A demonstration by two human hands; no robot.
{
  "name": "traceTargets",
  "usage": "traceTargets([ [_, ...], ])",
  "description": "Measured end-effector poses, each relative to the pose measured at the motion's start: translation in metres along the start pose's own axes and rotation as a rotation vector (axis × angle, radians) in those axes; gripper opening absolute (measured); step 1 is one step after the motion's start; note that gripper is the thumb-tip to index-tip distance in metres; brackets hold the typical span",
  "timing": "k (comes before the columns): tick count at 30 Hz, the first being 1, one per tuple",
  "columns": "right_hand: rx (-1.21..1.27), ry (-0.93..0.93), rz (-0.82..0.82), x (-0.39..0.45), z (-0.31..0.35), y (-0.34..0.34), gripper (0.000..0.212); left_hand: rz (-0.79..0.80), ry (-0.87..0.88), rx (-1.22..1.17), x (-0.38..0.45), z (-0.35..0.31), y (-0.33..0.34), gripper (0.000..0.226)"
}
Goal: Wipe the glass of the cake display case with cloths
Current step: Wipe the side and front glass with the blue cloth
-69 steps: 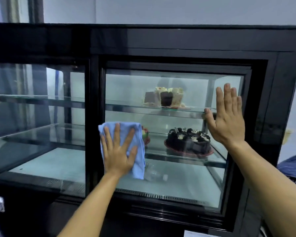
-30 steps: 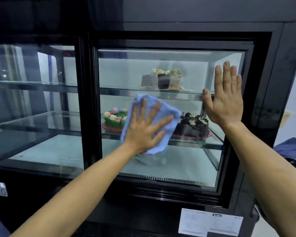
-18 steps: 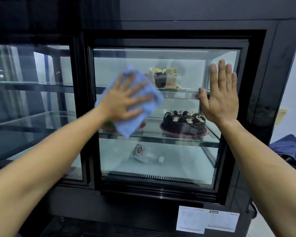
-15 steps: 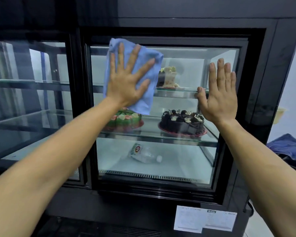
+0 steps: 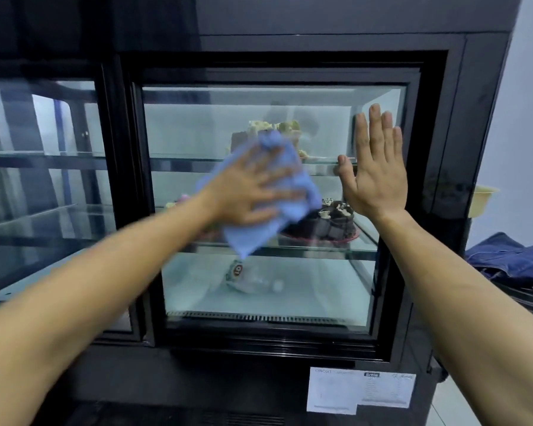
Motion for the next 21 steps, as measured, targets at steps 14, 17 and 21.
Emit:
traceTargets([
  [14, 0.008, 0.009, 0.022, -0.001, 0.001, 0.0, 0.068, 0.2, 0.4, -0.161, -0.048, -0.235, 0.096, 0.059],
  [17, 0.039, -0.002, 0.008, 0.001, 0.001, -0.002, 0.067, 0.05, 0.252, -0.118, -0.01, -0.134, 0.052, 0.056],
  [21, 0.186, 0.038, 0.006, 0.003, -0.002, -0.008, 0.06, -0.052, -0.144, 0.072, 0.041, 0.023, -0.013, 0.058],
])
Point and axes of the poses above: each hand's wrist, its own x-axis towards the middle knuckle, its own y-axis out of the palm, z = x × y, the point moved 9 cm from there along x, towards the middle knuckle, and after that the axes turned 10 degrees about y, right-handed, at the moved point
